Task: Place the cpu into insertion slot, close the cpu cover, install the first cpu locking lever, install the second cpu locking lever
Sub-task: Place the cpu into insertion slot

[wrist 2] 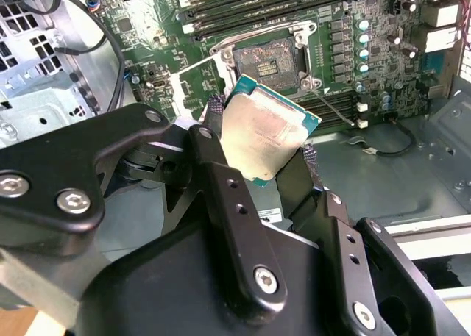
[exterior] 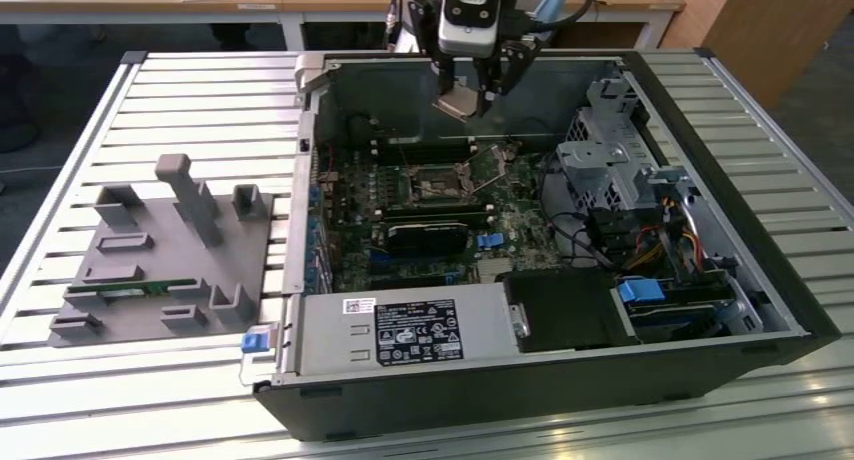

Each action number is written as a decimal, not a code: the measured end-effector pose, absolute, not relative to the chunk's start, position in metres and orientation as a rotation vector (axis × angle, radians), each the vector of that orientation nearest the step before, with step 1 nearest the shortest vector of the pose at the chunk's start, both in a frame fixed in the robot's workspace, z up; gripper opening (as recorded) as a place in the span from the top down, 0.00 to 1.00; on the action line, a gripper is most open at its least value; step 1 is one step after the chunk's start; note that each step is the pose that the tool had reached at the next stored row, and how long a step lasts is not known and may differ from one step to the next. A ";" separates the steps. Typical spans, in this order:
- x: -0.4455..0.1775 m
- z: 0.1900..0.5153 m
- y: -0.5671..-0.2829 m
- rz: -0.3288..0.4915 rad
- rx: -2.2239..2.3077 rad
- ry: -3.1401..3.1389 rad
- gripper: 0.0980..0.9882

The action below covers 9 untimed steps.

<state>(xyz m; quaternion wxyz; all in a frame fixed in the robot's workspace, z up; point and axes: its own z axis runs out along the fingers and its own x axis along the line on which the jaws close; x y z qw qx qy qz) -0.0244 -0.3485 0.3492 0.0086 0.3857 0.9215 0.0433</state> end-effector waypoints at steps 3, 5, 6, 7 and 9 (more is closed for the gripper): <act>-0.024 0.349 -0.348 0.135 1.215 2.875 0.50; -0.024 0.349 -0.348 0.135 1.223 2.871 0.50; -0.024 0.349 -0.348 0.135 1.229 2.868 0.50; -0.024 0.348 -0.348 0.135 1.236 2.865 0.50; -0.024 0.348 -0.348 0.135 1.250 2.859 0.50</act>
